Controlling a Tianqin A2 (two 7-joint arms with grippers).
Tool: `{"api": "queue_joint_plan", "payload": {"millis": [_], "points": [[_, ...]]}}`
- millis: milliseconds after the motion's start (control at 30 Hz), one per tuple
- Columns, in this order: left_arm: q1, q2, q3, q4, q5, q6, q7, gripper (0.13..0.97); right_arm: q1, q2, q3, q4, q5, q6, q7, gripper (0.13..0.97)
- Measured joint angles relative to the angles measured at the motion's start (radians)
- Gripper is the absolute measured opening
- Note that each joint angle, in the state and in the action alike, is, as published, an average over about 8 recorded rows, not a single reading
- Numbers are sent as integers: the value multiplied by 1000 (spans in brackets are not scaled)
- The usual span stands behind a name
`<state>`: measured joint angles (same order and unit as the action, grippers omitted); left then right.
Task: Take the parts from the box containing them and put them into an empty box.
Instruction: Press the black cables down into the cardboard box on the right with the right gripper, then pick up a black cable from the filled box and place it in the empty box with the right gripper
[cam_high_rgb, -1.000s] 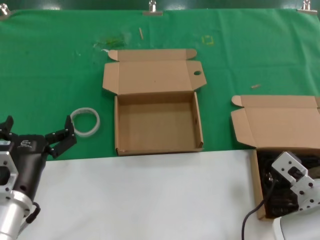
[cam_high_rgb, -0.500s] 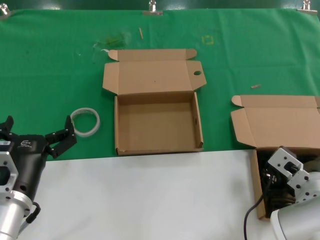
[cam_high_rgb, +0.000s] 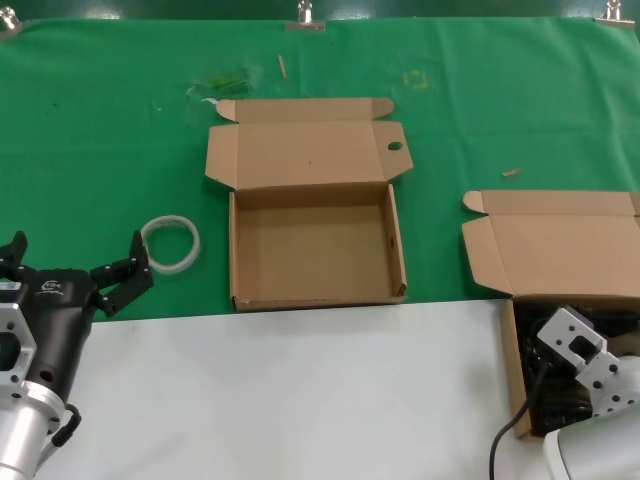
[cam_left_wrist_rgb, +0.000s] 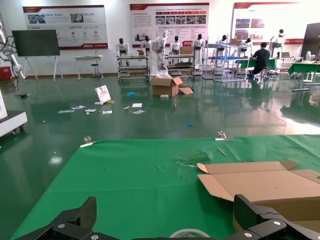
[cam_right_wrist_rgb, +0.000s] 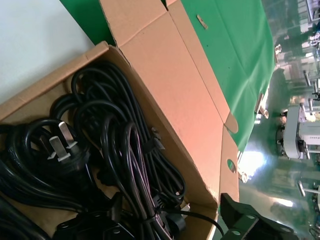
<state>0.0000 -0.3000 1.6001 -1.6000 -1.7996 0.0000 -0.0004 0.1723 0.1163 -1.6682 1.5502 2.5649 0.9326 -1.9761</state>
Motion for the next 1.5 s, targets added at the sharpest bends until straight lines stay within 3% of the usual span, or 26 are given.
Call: {"api": "queue_joint_plan", "payload": {"millis": [267, 400, 667, 967, 1500], "points": [[0, 0, 0, 0, 0, 0, 0, 966, -6, 0, 5, 6, 5, 1, 3, 554], [0, 0, 0, 0, 0, 0, 0, 966, -12, 0, 6, 11, 11, 1, 5, 554], [0, 0, 0, 0, 0, 0, 0, 966, -28, 0, 10, 19, 25, 3, 14, 352], [0, 0, 0, 0, 0, 0, 0, 966, -41, 0, 12, 31, 42, 6, 27, 230], [0, 0, 0, 0, 0, 0, 0, 966, 19, 0, -63, 252, 35, 95, -22, 227]]}}
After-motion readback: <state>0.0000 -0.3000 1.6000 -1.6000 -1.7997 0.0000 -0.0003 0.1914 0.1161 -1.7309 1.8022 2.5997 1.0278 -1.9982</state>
